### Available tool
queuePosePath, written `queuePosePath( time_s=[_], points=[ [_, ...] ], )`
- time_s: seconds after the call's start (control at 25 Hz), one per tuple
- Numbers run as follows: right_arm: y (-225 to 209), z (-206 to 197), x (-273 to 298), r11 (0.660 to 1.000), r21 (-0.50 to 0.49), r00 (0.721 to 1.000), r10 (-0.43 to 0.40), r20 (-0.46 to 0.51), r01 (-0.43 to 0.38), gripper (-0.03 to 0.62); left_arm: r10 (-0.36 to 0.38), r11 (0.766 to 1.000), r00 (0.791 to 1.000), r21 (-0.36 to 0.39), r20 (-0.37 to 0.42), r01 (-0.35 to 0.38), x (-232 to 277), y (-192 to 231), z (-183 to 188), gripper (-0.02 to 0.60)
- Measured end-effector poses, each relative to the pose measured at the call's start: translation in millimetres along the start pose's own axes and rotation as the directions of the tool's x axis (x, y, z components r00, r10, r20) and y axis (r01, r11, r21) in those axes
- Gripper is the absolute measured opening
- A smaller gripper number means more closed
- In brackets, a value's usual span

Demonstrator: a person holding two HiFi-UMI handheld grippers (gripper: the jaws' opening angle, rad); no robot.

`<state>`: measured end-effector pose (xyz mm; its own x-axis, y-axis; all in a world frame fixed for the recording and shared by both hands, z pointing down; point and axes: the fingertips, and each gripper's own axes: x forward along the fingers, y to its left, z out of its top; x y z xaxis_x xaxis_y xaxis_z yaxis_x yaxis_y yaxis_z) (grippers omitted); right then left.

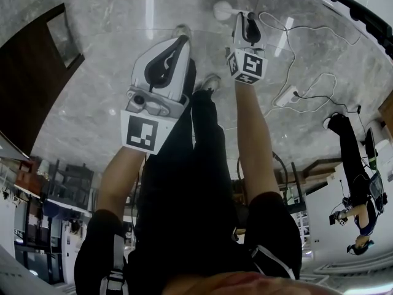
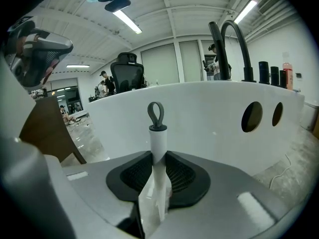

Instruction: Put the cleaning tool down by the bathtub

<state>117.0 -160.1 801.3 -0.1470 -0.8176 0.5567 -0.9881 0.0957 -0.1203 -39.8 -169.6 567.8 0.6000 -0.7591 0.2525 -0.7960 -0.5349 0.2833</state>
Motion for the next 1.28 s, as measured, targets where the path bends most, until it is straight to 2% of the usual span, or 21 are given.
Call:
queuePosePath(
  time_s=[0.44, 0.68, 1.28],
  points=[
    [-5, -29, 32, 1.0, -0.016, 0.997, 0.008, -0.081, -0.01, 0.089, 0.01, 1.0, 1.0, -0.011, -0.004, -0.01, 8, 13, -4, 0.008],
    [1, -26, 47, 0.999, -0.029, 0.996, 0.022, -0.088, -0.025, 0.089, 0.016, 1.0, 1.0, -0.022, -0.002, -0.016, 8, 22, -3, 0.008],
    [-8, -16, 83, 1.0, -0.016, 0.995, 0.0, -0.103, -0.001, 0.089, 0.026, 0.998, 1.0, -0.049, -0.004, -0.026, 8, 39, 2, 0.008]
  ],
)
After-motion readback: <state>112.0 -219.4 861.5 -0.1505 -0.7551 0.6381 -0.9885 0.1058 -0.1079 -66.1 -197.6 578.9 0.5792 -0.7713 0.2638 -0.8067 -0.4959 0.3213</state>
